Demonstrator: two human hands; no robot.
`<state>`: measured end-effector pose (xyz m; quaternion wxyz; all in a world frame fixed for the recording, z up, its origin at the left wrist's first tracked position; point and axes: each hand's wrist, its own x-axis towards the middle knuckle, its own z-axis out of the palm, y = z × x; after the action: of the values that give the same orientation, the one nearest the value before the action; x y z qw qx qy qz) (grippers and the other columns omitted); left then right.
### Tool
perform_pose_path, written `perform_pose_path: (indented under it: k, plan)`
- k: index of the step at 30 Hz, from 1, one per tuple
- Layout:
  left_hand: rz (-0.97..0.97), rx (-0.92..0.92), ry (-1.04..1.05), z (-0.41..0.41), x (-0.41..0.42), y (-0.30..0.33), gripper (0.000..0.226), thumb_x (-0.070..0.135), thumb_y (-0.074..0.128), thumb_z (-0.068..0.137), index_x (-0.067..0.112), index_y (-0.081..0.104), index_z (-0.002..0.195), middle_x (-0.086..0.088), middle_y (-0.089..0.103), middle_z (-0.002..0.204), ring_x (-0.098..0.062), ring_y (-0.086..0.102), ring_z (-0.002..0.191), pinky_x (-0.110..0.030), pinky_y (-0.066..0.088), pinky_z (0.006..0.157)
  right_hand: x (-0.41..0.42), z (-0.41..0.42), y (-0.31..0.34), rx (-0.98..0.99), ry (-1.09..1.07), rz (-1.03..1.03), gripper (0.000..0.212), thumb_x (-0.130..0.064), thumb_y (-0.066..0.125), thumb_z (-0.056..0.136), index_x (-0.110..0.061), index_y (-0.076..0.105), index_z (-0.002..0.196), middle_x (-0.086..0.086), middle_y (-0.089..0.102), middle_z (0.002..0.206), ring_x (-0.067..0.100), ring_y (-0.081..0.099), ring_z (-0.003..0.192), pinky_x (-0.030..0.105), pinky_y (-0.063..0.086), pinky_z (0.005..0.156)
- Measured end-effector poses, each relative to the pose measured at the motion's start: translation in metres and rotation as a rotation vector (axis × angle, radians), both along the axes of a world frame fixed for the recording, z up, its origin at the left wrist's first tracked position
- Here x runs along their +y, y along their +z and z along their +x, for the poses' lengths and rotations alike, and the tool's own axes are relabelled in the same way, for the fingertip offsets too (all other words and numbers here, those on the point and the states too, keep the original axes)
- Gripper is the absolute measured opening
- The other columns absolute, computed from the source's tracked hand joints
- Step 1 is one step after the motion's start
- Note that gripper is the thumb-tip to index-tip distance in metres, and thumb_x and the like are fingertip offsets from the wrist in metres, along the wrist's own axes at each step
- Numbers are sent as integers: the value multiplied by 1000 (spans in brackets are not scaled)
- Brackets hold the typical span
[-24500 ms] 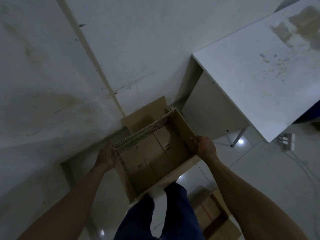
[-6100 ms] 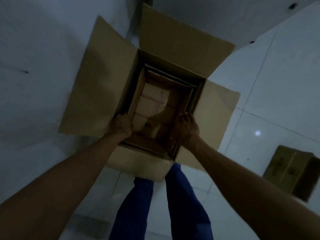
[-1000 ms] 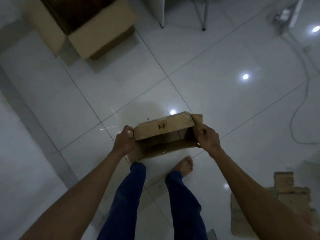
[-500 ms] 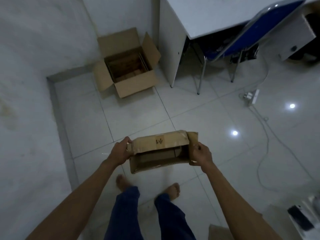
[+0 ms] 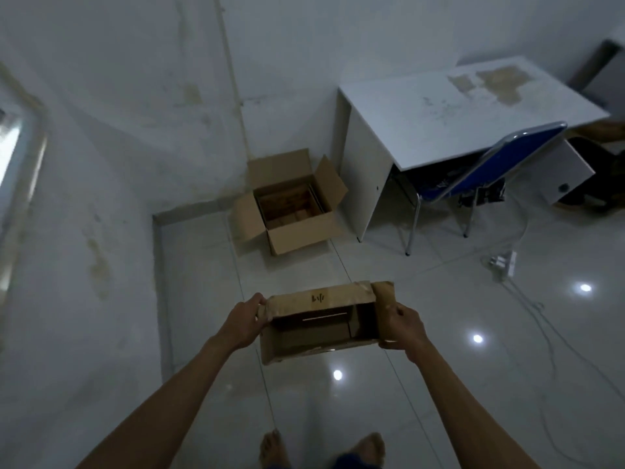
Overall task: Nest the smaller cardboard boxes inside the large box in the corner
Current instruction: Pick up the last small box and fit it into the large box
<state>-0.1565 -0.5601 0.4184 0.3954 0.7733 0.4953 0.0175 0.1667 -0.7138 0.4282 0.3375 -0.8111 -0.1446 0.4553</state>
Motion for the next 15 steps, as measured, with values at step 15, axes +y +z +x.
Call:
perform_pose_path:
  k: [15]
  plan:
    - [89, 88, 208, -43, 134, 14, 29, 17, 39, 109, 2, 63, 112, -21, 72, 99, -39, 69, 87, -44, 54, 80, 160, -23, -6, -109, 314, 54, 31, -36, 40, 108, -17, 64, 112, 11, 64, 110, 40, 67, 100, 61, 58, 89]
